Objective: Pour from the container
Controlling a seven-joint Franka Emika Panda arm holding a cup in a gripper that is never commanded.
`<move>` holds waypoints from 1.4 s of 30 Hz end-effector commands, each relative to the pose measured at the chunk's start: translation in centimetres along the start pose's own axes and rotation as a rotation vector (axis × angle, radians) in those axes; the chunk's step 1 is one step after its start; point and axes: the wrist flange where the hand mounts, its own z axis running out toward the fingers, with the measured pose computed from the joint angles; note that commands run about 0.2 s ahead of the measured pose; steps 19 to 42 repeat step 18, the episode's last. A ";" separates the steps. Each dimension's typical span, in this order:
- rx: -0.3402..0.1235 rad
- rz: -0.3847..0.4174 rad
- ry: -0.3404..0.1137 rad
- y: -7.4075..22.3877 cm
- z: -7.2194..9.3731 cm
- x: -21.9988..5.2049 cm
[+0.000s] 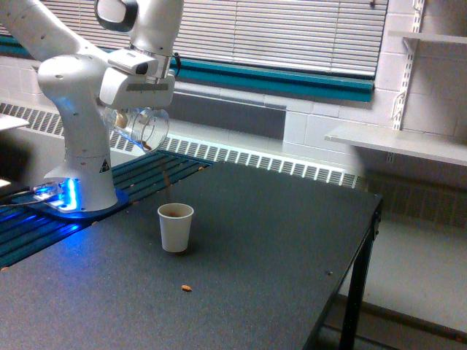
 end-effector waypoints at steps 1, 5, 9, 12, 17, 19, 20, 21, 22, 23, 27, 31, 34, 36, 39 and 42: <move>-0.018 -0.016 -0.019 -0.3 0.4 -0.2; -0.012 -0.017 -0.021 -0.4 0.5 -0.2; -0.005 -0.023 -0.024 -0.4 0.4 0.0; 0.001 -0.024 -0.015 -0.5 0.5 0.1; 0.007 -0.024 -0.010 -0.6 0.6 0.2; 0.007 -0.024 -0.010 -0.6 0.6 0.2; 0.007 -0.024 -0.010 -0.6 0.6 0.2; 0.007 -0.024 -0.010 -0.6 0.6 0.2; 0.007 -0.024 -0.010 -0.6 0.6 0.2; 0.007 -0.024 -0.010 -0.6 0.6 0.2; 0.007 -0.024 -0.010 -0.6 0.6 0.2; 0.007 -0.024 -0.010 -0.6 0.6 0.2; 0.007 -0.024 -0.010 -0.6 0.6 0.2; 0.007 -0.024 -0.010 -0.6 0.6 0.2; 0.007 -0.024 -0.010 -0.6 0.6 0.2; 0.007 -0.024 -0.010 -0.6 0.6 0.2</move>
